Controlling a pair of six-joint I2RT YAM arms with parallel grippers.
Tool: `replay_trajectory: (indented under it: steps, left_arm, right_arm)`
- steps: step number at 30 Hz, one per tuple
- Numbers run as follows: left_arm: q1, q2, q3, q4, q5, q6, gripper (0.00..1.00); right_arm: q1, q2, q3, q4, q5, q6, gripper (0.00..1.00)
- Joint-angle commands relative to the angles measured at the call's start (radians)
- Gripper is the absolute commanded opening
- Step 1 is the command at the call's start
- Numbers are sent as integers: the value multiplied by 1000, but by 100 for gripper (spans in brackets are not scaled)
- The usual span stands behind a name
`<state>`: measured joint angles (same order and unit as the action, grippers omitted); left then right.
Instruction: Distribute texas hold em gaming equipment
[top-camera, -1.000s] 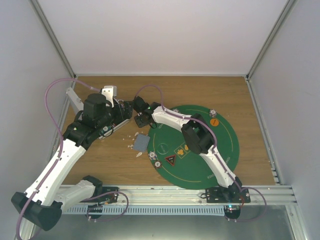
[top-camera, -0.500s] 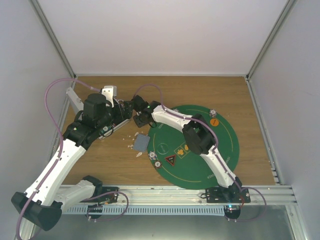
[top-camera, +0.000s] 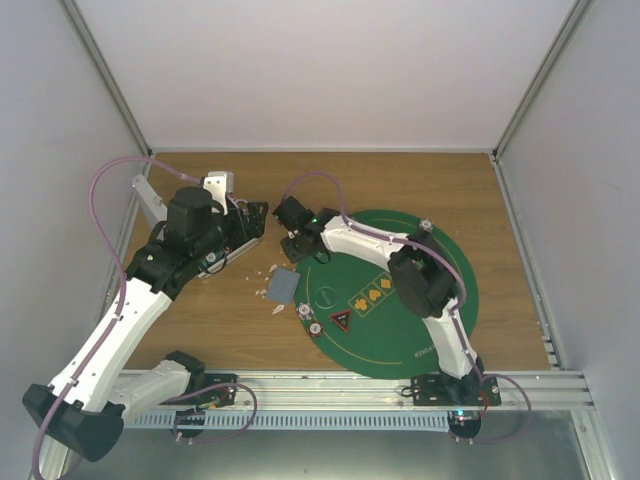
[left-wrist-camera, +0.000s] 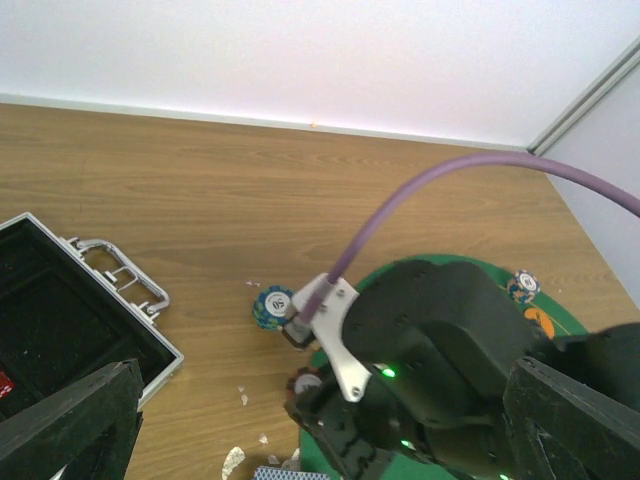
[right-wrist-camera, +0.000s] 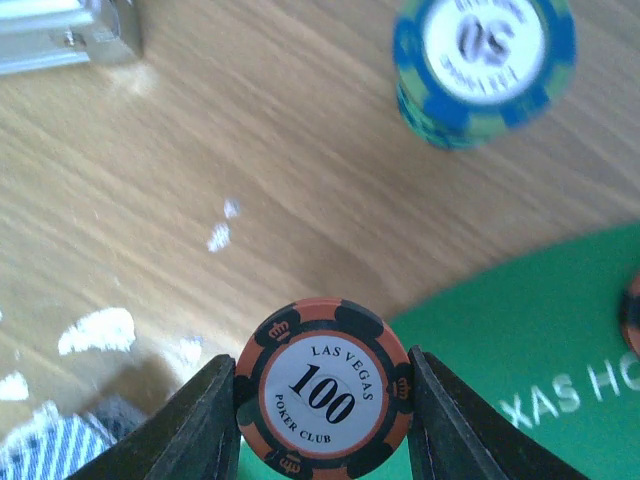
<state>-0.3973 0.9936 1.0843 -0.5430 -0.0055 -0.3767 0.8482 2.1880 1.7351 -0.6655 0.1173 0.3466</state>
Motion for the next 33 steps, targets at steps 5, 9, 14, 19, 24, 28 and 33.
replay_trajectory:
  steps: [5,9,14,19,24,28,33]
  left_arm:
    - [9,-17,-4,37,-1,-8,99]
    - [9,-16,-7,36,1,-10,99]
    - [11,-16,-9,37,4,-12,99]
    - [11,-19,-9,34,2,-11,99]
    - [11,-18,-4,31,-3,-9,99]
    - [10,-14,-3,33,1,-10,99]
    - [11,-9,-1,35,4,-10,99]
  right_arm:
    - [-21,-249,-279,76,55,105,34]
    - [-71,-361,-406,83,80,156,34]
    - [-195,-487,-566,101,95,183,35]
    - [-366,-597,-719,133,85,181,35]
    - [-562,-696,-824,167,51,171,35]
    - [-708,-744,-870,197,6,148,35]
    - [-831,-726,-863,227,-22,100,35]
